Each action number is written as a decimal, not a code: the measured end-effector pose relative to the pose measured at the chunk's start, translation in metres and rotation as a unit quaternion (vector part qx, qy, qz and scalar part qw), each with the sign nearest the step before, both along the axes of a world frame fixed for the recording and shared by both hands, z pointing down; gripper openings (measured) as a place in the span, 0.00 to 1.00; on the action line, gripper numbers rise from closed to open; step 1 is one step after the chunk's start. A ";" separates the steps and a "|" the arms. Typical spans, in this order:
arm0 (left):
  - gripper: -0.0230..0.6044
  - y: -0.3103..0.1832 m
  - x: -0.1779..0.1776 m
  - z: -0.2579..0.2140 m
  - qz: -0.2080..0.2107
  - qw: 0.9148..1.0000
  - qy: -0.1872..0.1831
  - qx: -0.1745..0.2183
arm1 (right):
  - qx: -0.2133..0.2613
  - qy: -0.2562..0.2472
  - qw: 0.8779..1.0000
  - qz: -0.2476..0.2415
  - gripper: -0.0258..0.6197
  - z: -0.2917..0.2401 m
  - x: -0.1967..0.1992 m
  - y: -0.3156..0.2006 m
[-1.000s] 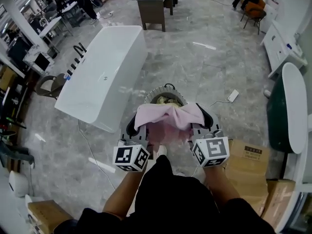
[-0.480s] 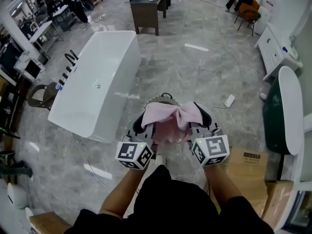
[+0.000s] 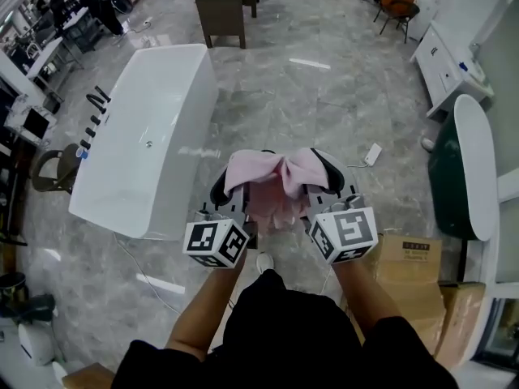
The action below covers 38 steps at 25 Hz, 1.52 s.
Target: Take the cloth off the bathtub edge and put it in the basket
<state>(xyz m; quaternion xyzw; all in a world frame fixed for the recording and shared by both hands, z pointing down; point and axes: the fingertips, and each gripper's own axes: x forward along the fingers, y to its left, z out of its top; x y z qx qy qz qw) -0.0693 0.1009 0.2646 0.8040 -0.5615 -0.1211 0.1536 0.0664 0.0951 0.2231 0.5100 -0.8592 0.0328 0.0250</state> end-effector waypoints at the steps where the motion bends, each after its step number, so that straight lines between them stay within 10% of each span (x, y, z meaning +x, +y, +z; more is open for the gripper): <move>1: 0.13 -0.005 -0.002 -0.001 0.005 1.000 0.001 0.002 | 0.001 0.000 1.000 0.004 0.10 0.000 -0.003 -0.004; 38: 0.13 -0.089 -0.035 -0.036 0.023 0.998 -0.014 0.050 | 0.040 -0.019 0.999 0.023 0.10 -0.040 -0.045 -0.093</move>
